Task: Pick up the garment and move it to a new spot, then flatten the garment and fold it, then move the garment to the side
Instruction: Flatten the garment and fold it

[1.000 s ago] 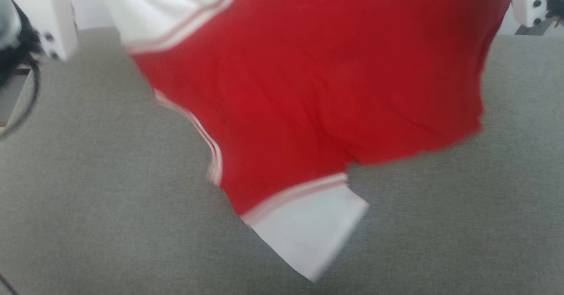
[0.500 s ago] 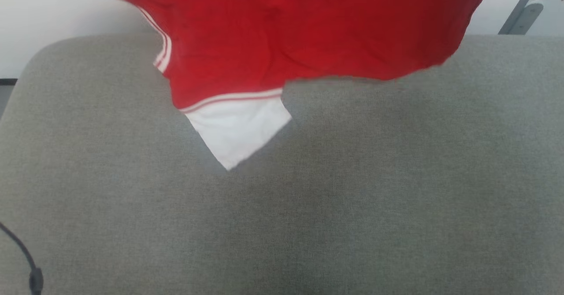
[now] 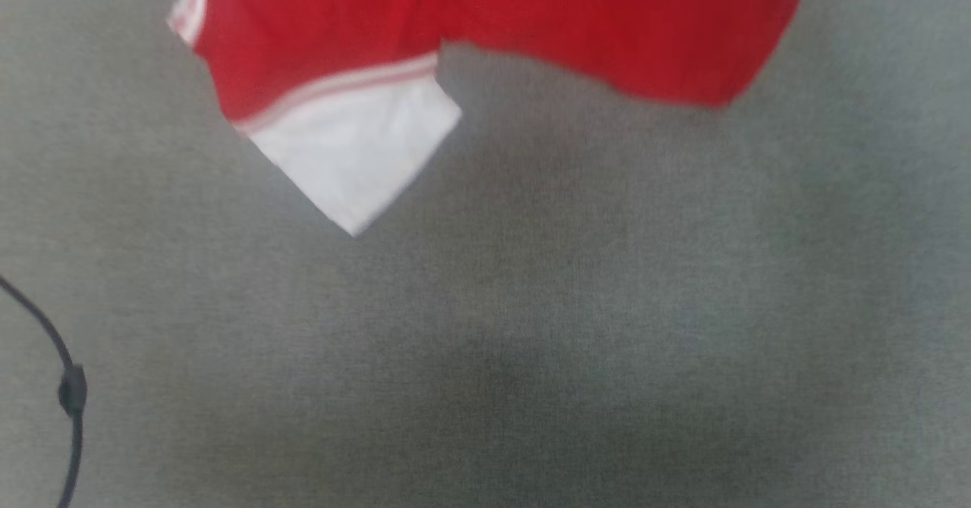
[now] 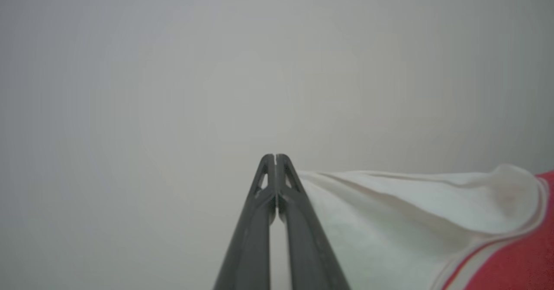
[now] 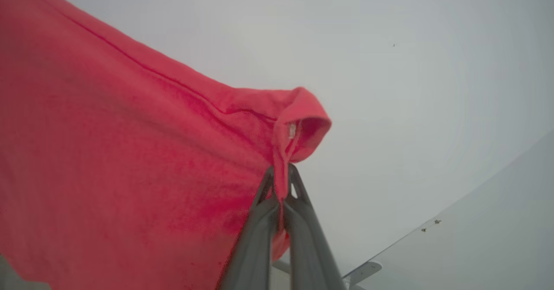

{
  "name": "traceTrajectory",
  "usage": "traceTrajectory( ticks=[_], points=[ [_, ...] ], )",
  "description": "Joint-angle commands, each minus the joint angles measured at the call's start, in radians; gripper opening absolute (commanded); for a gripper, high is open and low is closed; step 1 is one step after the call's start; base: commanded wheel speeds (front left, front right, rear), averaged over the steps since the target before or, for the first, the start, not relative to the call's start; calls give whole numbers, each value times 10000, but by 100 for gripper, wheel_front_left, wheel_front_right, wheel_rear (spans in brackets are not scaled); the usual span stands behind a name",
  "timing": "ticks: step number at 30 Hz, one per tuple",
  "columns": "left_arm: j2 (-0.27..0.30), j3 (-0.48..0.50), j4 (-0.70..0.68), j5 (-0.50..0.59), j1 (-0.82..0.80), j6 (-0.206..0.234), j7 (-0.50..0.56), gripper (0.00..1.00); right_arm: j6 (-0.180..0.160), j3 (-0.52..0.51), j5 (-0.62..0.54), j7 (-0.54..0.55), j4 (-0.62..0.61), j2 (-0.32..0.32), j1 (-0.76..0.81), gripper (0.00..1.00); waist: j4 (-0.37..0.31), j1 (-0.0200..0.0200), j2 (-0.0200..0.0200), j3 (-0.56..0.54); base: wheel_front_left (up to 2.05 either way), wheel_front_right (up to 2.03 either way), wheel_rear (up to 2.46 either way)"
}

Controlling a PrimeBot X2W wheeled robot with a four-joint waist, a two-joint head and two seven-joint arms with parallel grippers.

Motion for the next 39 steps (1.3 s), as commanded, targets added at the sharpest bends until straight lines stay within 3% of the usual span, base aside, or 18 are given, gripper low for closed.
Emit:
traceTrajectory(
  ticks=[1, 7, 11, 15, 18, 22, 27, 34, 39],
  points=[
    [-76, 3, 151, 227, -336, 84, -251, 0, -21, -200, -276, -289, 139, 66, -239, 0, -106, -1, 0, 804, 0, 0, 0],
    [-518, 53, 1097, 837, -1863, 331, -1640, 0, -21, -1545, -1902, -2238, 915, 603, -1147, 0, -122, -1, 0, 1951, 0, 0, 0],
    [-803, 61, 1611, 1320, -2555, 625, -3266, 0, -21, -2593, -3580, -3766, 1549, 1028, -1564, 0, 53, -1, 0, 2422, 0, 0, 0],
    [-967, -49, 1903, 1243, -2186, 264, -3948, 0, -21, -2732, -4354, -4126, 2210, 1327, -1362, 0, 272, -1, 0, 2455, 0, 0, 0],
    [-1210, -193, 2223, 849, -1406, -253, -3774, 0, -21, -2601, -4440, -4005, 2792, 1353, -1037, 0, 422, -1, 0, 2285, 0, 0, 0],
    [-1272, -534, 2385, 296, -184, -763, -3048, 0, -21, -1985, -3927, -3765, 3503, 1455, -496, 0, 582, -1, 0, 1898, 0, 0, 0],
    [-1261, -885, 1961, -543, 1332, -968, -1972, 0, -21, -1207, -2798, -3317, 3746, 1547, 290, 0, 663, -1, 0, 1378, 0, 0, 0],
    [-414, -1379, -236, -2229, 4174, -1021, 217, 0, -21, 681, -288, -2193, 2584, 905, 2039, 0, 761, -1, 0, 491, 0, 0, 0],
    [486, -1335, -2485, -3446, 6363, -247, 1781, 0, -20, 1813, 1601, -1033, 752, -198, 3496, 0, 806, -1, 0, -11, 0, 0, 0]
  ],
)
